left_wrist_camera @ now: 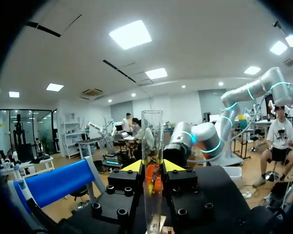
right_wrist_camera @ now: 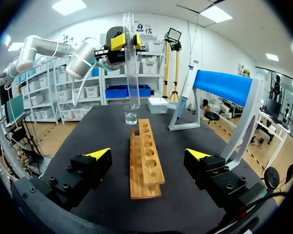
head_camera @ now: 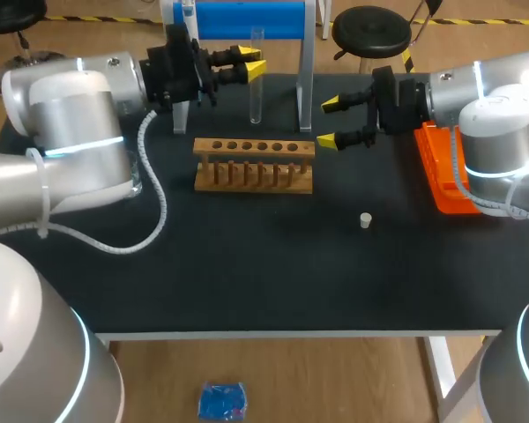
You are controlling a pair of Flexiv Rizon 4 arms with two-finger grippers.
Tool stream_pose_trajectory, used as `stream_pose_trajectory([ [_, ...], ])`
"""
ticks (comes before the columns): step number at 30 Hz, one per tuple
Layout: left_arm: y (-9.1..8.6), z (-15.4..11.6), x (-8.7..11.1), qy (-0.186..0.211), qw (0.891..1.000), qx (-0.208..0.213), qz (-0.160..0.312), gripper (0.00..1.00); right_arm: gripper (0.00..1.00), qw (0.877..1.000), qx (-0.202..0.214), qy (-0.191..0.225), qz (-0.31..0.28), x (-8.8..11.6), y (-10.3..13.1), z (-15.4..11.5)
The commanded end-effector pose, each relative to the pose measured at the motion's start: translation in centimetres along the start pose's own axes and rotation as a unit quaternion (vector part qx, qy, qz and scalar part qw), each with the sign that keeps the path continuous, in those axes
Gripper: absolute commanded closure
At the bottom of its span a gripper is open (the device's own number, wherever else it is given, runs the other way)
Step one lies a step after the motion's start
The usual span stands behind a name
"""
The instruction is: Invert the test tube, pick up the pipette, mount the tip to pipette, aspirate from beaker and dispense into the tube, eject the tip, return the pipette, and cap with the stopper.
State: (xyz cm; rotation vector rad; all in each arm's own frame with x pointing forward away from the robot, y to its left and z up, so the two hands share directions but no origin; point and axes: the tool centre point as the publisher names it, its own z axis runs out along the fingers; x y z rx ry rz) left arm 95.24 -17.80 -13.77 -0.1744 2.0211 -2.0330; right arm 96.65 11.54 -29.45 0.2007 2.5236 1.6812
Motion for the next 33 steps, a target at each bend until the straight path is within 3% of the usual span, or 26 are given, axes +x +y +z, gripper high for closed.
stream_pose_trajectory([
  [1,0.0,0.0,0.0,-0.001,1.0,0.0,0.0,1.0,0.0,1.0,-0.001,-0.001,0.0,0.1,0.0,0.0],
  [5,0.4,-0.7,-1.1,-0.023,0.999,-0.002,-0.037,1.0,0.0,1.0,-0.001,-0.001,0.0,0.1,0.0,0.0],
  [9,0.1,-1.3,-1.8,0.004,0.998,0.02,-0.051,1.0,0.0,1.0,-0.001,-0.001,0.0,0.1,0.0,0.0],
  [16,0.8,-1.0,-3.3,0.031,0.996,-0.005,-0.079,1.0,0.0,1.0,-0.001,-0.001,0.0,0.1,0.0,0.0],
  [20,1.5,-0.4,-4.1,0.05,0.995,-0.027,-0.085,1.0,0.0,1.0,-0.001,-0.001,0.0,0.1,0.0,0.0],
  [25,1.7,0.2,-4.6,0.052,0.995,-0.012,-0.082,1.0,0.0,1.0,-0.001,-0.001,0.0,0.1,0.0,0.0],
  [33,3.6,0.7,-4.8,0.049,0.996,0.002,-0.07,1.0,0.0,1.0,-0.001,-0.001,0.0,0.1,0.0,0.0],
])
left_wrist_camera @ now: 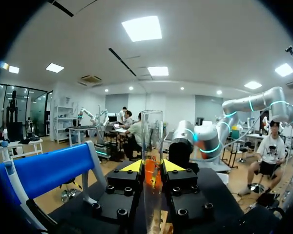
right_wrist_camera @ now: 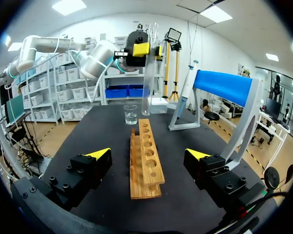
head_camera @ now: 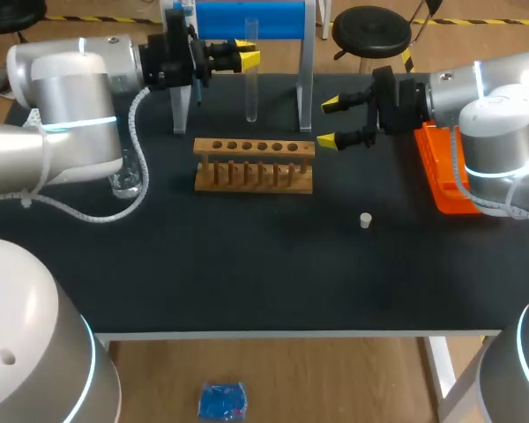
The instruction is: Invert the test tube, pick up the pipette, mount the tip to pipette, aspirate from beaker and dispense into the tube, eject the tip, return the pipette, and cap with the stopper.
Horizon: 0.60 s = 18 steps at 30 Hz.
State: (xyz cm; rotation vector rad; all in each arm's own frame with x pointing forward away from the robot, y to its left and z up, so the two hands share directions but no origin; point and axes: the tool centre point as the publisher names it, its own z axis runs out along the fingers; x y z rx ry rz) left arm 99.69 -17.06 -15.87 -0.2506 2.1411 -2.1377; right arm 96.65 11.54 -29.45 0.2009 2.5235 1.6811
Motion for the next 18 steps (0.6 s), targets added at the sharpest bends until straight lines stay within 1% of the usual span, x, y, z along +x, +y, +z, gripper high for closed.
stream_pose_trajectory([
  [1,1.0,0.2,-0.8,0.005,1.0,0.014,0.001,1.0,0.0,1.0,-0.001,-0.001,0.0,0.1,0.0,0.0],
  [8,1.4,0.4,-0.9,-0.005,1.0,0.014,0.011,1.0,0.0,1.0,-0.001,-0.001,0.0,0.1,0.0,0.0],
  [18,3.1,0.8,-1.2,-0.012,1.0,0.029,0.0,1.0,0.0,1.0,-0.001,-0.001,0.0,0.1,0.0,0.0],
])
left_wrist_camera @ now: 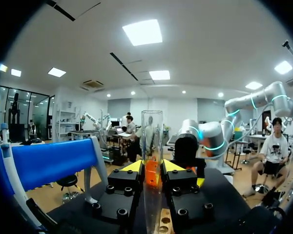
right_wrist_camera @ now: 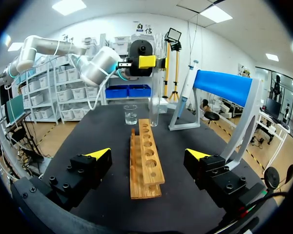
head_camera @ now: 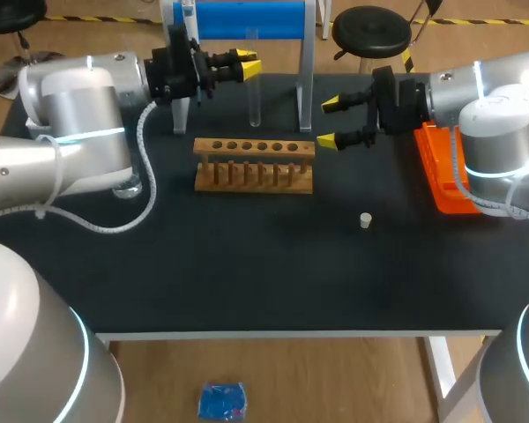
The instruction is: Invert the test tube, pick up the pipette, mount the tip to pipette, aspirate from beaker and dispense into the tube, eject the tip, return the pipette, and cap with the stopper.
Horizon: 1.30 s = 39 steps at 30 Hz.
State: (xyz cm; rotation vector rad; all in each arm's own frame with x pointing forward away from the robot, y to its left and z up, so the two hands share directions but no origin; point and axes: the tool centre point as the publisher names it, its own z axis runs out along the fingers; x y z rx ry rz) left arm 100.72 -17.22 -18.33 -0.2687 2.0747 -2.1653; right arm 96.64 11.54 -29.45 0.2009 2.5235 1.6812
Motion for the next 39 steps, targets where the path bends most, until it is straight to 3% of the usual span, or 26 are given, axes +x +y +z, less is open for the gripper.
stream_pose_trajectory([
  [1,0.84,0.4,-0.04,0.0,1.0,0.008,-0.003,1.0,0.0,1.0,-0.001,-0.001,0.0,0.07,-0.03,-0.05],
  [39,1.36,0.34,0.21,-0.008,1.0,0.002,-0.011,1.0,0.0,1.0,-0.001,-0.001,0.0,0.07,-0.03,-0.05],
])
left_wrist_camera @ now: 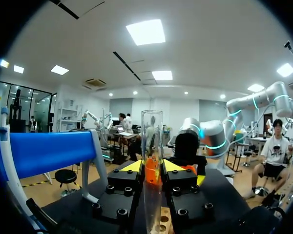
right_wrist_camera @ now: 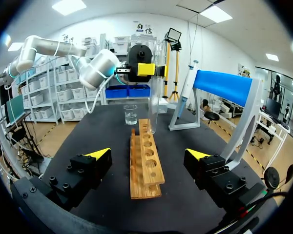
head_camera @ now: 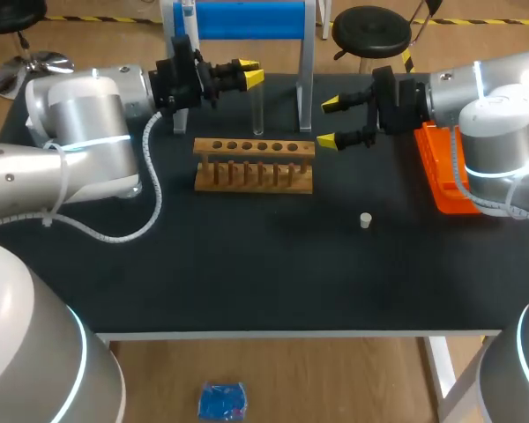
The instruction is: Invert the test tube, pick up the pipette, mount the tip to pipette, aspirate from beaker and dispense into the tube, eject the tip, return the pipette, and cap with the stopper.
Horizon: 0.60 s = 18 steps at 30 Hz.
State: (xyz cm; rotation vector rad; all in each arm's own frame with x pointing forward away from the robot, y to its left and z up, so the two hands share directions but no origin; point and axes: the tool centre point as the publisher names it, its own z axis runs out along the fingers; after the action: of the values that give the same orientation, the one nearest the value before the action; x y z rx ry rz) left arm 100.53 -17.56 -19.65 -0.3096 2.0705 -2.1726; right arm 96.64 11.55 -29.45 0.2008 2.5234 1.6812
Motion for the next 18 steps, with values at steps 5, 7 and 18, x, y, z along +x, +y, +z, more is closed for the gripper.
stream_pose_trajectory([
  [5,0.2,0.0,0.3,0.002,1.0,0.001,0.002,1.0,0.0,1.0,-0.001,-0.001,0.0,0.1,0.0,0.0],
  [7,0.3,0.1,0.6,0.007,1.0,0.0,0.008,1.0,0.0,1.0,-0.001,-0.001,0.0,0.1,0.0,0.0],
  [18,1.0,-0.3,1.4,0.014,1.0,0.004,0.02,1.0,0.0,1.0,-0.001,-0.001,0.0,0.1,0.0,0.0],
])
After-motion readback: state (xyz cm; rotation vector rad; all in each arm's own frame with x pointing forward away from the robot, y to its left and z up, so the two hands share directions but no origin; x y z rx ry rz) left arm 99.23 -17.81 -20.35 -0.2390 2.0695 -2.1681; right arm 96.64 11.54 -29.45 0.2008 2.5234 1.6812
